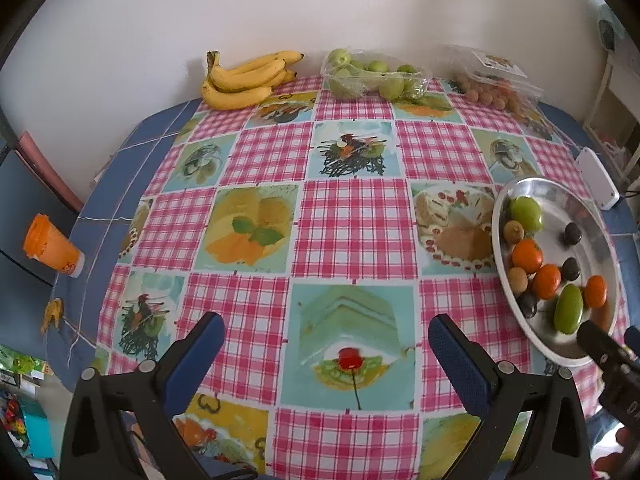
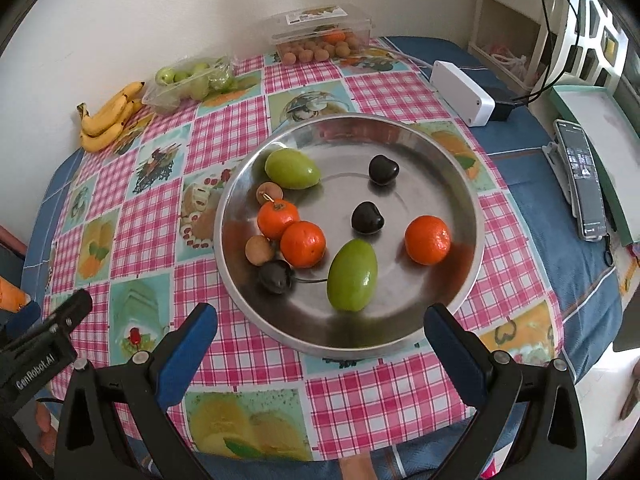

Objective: Organize fruits

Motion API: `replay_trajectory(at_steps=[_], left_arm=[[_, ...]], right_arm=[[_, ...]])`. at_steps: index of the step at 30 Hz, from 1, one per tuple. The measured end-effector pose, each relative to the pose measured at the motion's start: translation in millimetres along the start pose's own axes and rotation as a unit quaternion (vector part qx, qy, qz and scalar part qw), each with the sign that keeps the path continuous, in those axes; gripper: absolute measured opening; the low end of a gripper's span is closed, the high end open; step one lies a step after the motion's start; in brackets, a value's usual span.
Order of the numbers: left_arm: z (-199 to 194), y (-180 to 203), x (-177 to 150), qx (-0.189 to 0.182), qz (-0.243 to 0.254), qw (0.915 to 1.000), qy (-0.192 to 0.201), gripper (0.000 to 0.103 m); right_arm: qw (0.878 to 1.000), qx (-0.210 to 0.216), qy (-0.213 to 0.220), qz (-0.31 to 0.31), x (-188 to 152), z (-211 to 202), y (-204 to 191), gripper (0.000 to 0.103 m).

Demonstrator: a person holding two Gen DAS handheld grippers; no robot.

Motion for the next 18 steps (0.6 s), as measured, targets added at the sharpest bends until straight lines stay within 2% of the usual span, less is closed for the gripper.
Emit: replay_trajectory(at_steps=[18], left_arm=[[-7.7, -4.6, -3.3, -0.001, -0.012, 0.9999, 0.004, 0.103]], right_arm=[[1.0, 0.004, 0.01, 0.004, -0.1, -8.3, 1.1, 0.103]])
Point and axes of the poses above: each gripper's, at about its wrist camera, not at the fingertips, and z roughly the way its jaws point, y to its right, x to its top, the point moved 9 cm from there along z, roughly the way its jaws point, and after that the axes turned 12 degrees about -x, right-handed, at the moved point
